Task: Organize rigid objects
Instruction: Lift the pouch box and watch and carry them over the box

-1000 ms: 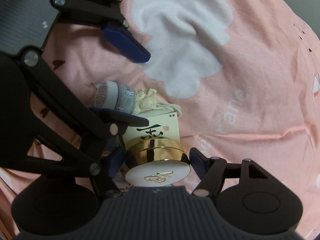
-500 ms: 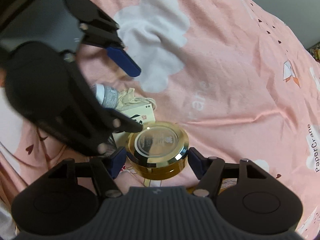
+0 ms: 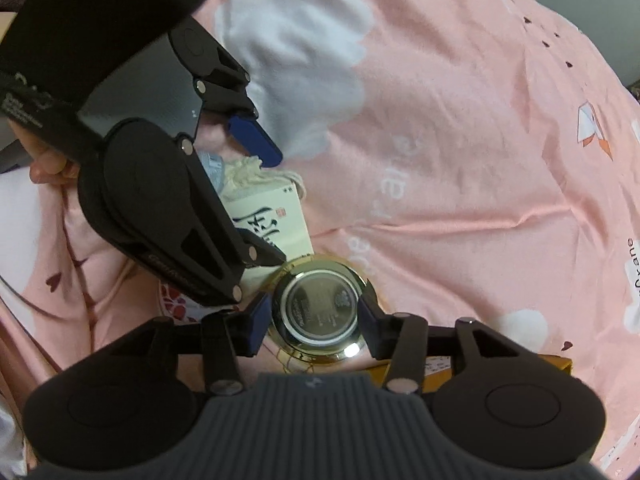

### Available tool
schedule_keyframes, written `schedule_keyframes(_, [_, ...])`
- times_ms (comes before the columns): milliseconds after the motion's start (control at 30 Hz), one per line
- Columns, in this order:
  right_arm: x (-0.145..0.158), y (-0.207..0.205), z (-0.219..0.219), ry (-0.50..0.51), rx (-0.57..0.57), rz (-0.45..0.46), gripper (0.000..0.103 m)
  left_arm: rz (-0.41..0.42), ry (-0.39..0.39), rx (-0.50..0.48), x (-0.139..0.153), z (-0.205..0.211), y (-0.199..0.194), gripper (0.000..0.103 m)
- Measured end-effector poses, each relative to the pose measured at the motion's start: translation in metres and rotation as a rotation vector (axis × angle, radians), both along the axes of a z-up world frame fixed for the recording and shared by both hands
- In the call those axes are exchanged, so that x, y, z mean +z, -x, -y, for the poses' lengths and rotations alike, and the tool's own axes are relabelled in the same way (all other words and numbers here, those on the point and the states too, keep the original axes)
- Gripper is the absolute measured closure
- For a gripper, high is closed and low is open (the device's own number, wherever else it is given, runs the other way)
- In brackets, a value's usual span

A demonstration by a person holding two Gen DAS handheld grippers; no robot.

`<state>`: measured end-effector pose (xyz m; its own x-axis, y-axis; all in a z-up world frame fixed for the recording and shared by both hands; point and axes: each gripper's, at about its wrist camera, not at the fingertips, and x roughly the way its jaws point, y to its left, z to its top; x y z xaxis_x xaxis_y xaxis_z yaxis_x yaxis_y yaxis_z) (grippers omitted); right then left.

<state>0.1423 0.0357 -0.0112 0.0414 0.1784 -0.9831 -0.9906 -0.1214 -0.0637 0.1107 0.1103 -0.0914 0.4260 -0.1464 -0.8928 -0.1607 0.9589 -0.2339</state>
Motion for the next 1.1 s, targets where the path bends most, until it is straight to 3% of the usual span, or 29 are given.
schedule_keyframes(100, [-0.003,-0.007,0.002,0.005,-0.021,-0.007,0.053,-0.003,-0.008,-0.022,-0.005,0.006,-0.003,0.024])
schedule_keyframes(233, [-0.007,-0.01,0.004,0.019,-0.036,-0.004,0.053,0.04,0.027,-0.021,0.002,0.006,0.004,0.046])
schedule_keyframes(433, [-0.01,-0.017,0.008,0.046,-0.065,0.011,0.053,0.139,0.11,-0.105,0.029,0.014,0.025,0.052])
schedule_keyframes(533, [-0.009,-0.019,0.01,0.048,-0.076,-0.001,0.053,0.106,0.089,-0.104,0.021,0.022,0.018,0.052])
schedule_keyframes(600, [-0.009,-0.017,0.01,0.049,-0.074,0.003,0.053,0.066,0.116,-0.071,0.009,0.022,0.009,0.052])
schedule_keyframes(800, [-0.013,-0.016,0.008,0.053,-0.064,-0.007,0.052,0.032,0.128,0.012,-0.002,0.016,0.007,0.065])
schedule_keyframes(933, [-0.015,-0.017,0.002,0.062,-0.049,-0.016,0.03,0.075,0.076,0.035,0.012,0.018,0.016,0.07])
schedule_keyframes(1100, [-0.023,-0.006,-0.014,0.113,0.016,0.006,0.03,0.145,-0.024,0.069,0.027,0.023,0.025,0.073])
